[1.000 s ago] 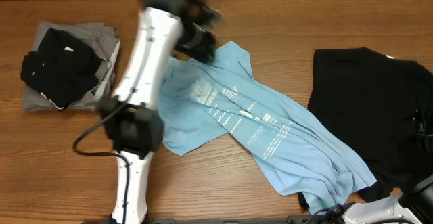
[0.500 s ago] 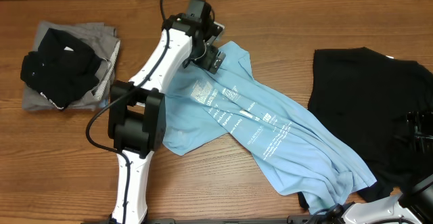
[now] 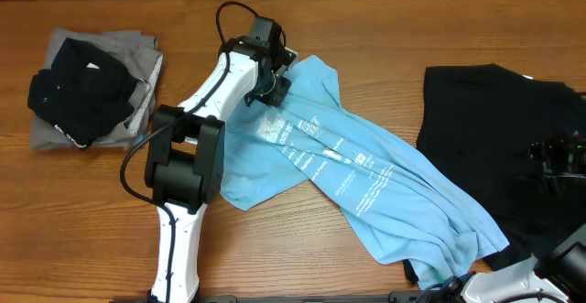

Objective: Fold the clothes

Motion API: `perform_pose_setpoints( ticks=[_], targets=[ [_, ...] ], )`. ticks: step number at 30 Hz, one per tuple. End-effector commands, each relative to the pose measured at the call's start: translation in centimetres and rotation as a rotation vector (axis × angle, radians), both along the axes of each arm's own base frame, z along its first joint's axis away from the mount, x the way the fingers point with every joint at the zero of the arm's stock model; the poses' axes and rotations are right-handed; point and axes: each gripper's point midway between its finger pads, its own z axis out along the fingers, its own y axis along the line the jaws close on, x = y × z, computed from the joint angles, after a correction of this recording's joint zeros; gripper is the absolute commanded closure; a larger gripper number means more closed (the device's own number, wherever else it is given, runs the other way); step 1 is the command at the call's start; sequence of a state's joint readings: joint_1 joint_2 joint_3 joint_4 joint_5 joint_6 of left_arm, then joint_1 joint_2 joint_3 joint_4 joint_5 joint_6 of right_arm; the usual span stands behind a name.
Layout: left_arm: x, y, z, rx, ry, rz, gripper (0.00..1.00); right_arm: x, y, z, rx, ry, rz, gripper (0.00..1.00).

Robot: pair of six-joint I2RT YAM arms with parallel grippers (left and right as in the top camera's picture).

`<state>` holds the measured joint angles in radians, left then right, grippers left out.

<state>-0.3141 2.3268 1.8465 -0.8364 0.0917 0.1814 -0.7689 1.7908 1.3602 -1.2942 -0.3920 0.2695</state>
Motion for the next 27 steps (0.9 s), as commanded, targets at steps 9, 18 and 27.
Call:
perform_pose_setpoints(
  ticks=[9,18,27],
  targets=[
    [5.9,14.9,15.9,0.051,-0.182,0.368,0.96,-6.7,1.6,-6.0,-0.035,0.323,-0.096,0.51],
    [5.2,14.4,16.5,0.012,-0.155,0.356,0.96,-9.0,7.4,-10.5,0.131,0.256,-0.015,0.32],
    [4.9,14.0,16.4,0.016,-0.145,0.343,0.96,-7.4,9.0,-7.3,0.209,0.087,0.079,0.26]
  ],
)
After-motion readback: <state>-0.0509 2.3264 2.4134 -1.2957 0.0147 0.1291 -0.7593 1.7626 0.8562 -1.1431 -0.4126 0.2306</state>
